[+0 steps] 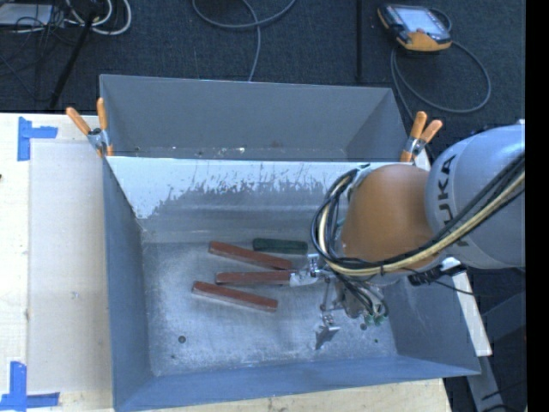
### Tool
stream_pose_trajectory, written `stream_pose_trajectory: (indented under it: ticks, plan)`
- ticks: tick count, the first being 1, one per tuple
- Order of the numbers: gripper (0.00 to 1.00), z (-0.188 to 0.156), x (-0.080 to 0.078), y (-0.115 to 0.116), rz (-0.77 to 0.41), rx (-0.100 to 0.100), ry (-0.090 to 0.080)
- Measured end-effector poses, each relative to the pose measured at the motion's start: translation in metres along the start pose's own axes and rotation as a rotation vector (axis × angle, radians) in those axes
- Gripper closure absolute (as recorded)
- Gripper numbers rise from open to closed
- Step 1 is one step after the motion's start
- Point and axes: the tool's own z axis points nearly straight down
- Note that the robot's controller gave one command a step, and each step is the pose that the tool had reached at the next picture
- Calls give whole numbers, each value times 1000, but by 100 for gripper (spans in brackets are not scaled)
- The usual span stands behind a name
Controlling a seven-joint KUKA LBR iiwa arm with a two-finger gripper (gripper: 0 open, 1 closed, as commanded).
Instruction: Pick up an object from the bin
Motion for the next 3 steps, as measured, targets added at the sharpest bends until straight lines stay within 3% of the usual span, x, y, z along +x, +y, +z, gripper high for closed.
stream_pose_trajectory:
  ticks: [1,2,3]
  plan:
    - [0,8,-70,27,-207,-4,0]
    - [100,36,-31,56,-78,-3,4]
    - [0,37,-31,56,-78,-3,4]
